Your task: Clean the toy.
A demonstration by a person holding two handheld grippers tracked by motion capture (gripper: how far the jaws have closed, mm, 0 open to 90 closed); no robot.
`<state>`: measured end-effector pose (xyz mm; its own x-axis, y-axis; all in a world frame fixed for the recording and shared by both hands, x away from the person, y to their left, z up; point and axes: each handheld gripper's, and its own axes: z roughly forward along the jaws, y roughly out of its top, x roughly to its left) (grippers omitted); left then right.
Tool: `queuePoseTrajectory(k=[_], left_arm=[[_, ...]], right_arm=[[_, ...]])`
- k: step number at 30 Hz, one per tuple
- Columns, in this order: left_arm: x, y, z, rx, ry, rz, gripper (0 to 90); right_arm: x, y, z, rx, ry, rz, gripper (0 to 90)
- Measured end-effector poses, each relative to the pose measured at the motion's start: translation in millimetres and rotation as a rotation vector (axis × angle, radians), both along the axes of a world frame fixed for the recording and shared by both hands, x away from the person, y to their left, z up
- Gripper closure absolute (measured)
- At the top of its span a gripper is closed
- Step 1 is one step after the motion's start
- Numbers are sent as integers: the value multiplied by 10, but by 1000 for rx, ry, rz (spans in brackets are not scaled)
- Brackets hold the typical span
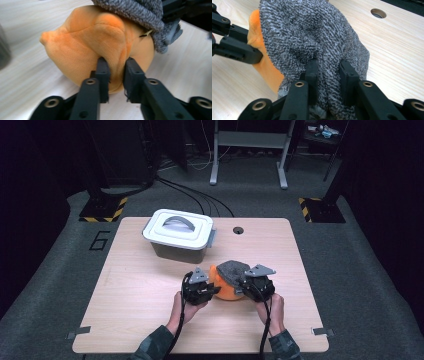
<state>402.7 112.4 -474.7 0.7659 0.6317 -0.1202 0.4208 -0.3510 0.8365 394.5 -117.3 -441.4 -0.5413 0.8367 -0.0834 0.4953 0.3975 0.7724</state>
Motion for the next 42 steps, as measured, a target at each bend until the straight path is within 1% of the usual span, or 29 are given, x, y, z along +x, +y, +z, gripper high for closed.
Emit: queuePoseTrajectory(k=[1, 2, 3, 4, 5, 6, 8, 9, 10, 11, 13, 15, 18, 20, 21, 22, 24, 25, 26, 27, 28, 29, 30, 32, 35, 36, 37, 39, 42], left_arm=[[11, 6, 4, 15, -10, -6, 682], [15, 8, 12, 47, -33, -3, 610], [11, 9, 21, 72, -62, -16, 556], [8, 10, 29, 111, -85, -19, 492], [2, -1, 27, 139, -108, -3, 423], [4, 0, 25, 158, -124, -22, 389], [19, -20, -1, 195, -134, -25, 374], [28, -26, -16, 201, -134, -41, 384], [33, -36, -44, 189, -139, -61, 421], [35, -47, -58, 198, -144, -64, 473], [40, -58, -78, 183, -142, -59, 583], [50, -56, -88, 163, -128, -45, 669], [62, -47, -88, 141, -107, -18, 718], [79, -30, -88, 125, -92, -7, 730], [78, -29, -90, 110, -81, -1, 733], [81, -29, -86, 114, -84, 2, 736], [75, -35, -86, 109, -76, 14, 738], [80, -29, -84, 119, -76, 11, 741], [87, -18, -88, 126, -69, 11, 742], [95, -9, -98, 113, -60, 15, 744], [99, 4, -103, 101, -49, 13, 745], [106, 11, -108, 96, -50, 15, 747], [108, 11, -111, 93, -49, 17, 747], [101, 2, -112, 88, -42, 12, 747], [102, -12, -112, 90, -50, 8, 746], [103, -13, -112, 88, -51, 9, 747], [105, -12, -112, 88, -54, 9, 746], [108, -11, -113, 88, -54, 10, 747], [109, -13, -113, 87, -54, 11, 746]], right_arm=[[17, -3, -7, 9, 5, 0, 721], [31, -9, -9, -4, -2, 8, 721], [39, -1, -12, 2, 0, 1, 721], [52, 0, -15, 8, 1, 2, 721], [60, 1, -12, 5, 3, -1, 721], [66, -8, -10, 0, 5, 7, 721], [83, -8, -12, 0, -1, 12, 721], [84, -5, -12, 3, 6, 9, 721], [88, -3, -14, 6, 6, 9, 721], [95, 2, -22, 9, 1, 3, 721], [104, 1, -28, 5, 2, 6, 720], [111, 2, -21, 3, 1, 6, 720], [91, 4, 26, 7, -18, 11, 718], [26, 36, 103, 13, -49, 11, 718], [-11, 72, 144, 22, -60, 27, 717], [-35, 113, 170, 17, -65, 45, 717], [-62, 204, 177, -11, -66, 60, 717], [-52, 264, 147, -42, -55, 61, 718], [-36, 288, 120, -58, -55, 58, 719], [-20, 297, 91, -70, -52, 53, 720], [1, 280, 73, -72, -53, 61, 721], [8, 264, 63, -53, -44, 47, 721], [22, 229, 57, -59, -43, 47, 722], [36, 164, 22, -48, -28, 18, 722], [67, 40, -44, -42, -8, -9, 723], [74, 4, -61, -34, 7, -29, 722], [98, -56, -89, -40, 6, -37, 723], [123, -120, -130, -25, 23, -61, 722], [150, -197, -195, -26, 43, -90, 722]])
